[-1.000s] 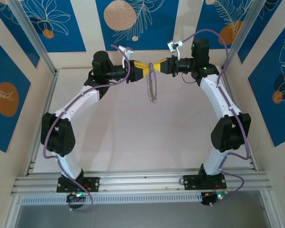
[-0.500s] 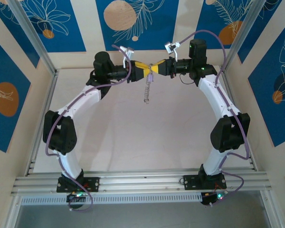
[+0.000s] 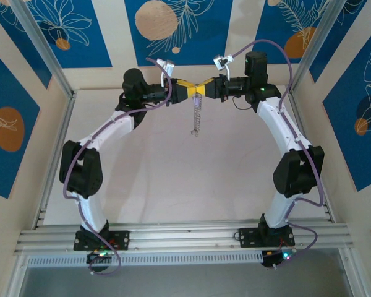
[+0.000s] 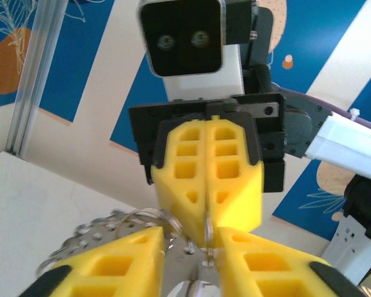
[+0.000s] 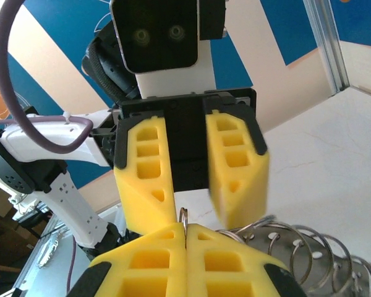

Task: Put the keys on the keyring

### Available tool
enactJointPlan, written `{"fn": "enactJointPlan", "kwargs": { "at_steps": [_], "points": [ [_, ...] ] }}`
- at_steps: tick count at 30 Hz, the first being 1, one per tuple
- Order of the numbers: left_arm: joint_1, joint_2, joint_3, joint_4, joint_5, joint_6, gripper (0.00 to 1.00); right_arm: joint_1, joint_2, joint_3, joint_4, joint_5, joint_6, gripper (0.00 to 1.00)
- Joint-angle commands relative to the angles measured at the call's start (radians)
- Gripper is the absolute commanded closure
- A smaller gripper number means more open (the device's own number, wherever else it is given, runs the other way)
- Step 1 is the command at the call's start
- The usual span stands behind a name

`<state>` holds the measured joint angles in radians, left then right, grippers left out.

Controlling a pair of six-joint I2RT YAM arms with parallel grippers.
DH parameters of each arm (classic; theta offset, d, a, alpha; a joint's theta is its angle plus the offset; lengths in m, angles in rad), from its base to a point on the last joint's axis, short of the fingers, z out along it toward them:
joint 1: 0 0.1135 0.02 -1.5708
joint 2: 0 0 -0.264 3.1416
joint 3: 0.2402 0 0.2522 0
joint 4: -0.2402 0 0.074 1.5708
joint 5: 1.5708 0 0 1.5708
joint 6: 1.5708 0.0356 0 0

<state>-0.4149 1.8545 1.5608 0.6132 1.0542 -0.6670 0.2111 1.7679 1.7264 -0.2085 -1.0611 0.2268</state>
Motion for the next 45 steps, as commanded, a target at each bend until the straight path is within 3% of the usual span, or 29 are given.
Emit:
{"fn": "enactJointPlan", "kwargs": {
  "at_steps": [1, 7, 13, 17, 23, 29, 37, 38, 42, 45],
  "points": [
    [-0.005, 0.021, 0.045, 0.074, 0.012, -0.035, 0.85, 0.013, 0.003, 0.025, 0.007, -0.031, -0.004, 1.00],
    [-0.017, 0.023, 0.031, 0.092, 0.025, -0.042, 1.00, 0.013, 0.005, 0.017, 0.044, -0.031, 0.025, 1.00],
    [-0.021, 0.015, 0.012, 0.107, 0.041, -0.043, 1.00, 0.013, 0.000, 0.001, 0.097, -0.021, 0.061, 1.00],
    [-0.021, 0.014, 0.003, 0.126, 0.058, -0.054, 0.92, 0.010, 0.000, -0.002, 0.107, -0.016, 0.069, 1.00],
    [-0.023, 0.014, -0.010, 0.162, 0.079, -0.080, 0.88, 0.004, -0.002, -0.014, 0.132, -0.010, 0.090, 1.00],
    [-0.025, 0.022, -0.007, 0.186, 0.105, -0.104, 1.00, 0.002, -0.002, -0.017, 0.143, -0.009, 0.099, 1.00],
    [-0.038, 0.019, -0.020, 0.196, 0.110, -0.098, 1.00, 0.004, -0.005, -0.028, 0.203, -0.016, 0.151, 1.00],
    [-0.037, 0.017, -0.022, 0.196, 0.105, -0.096, 1.00, 0.003, -0.006, -0.027, 0.207, -0.015, 0.154, 0.98],
    [-0.036, 0.003, -0.031, 0.168, 0.070, -0.071, 1.00, -0.006, -0.021, -0.042, 0.234, -0.004, 0.177, 0.74],
    [-0.034, -0.007, -0.040, 0.157, 0.038, -0.053, 1.00, -0.032, -0.051, -0.084, 0.309, 0.002, 0.233, 0.67]
  ]
}}
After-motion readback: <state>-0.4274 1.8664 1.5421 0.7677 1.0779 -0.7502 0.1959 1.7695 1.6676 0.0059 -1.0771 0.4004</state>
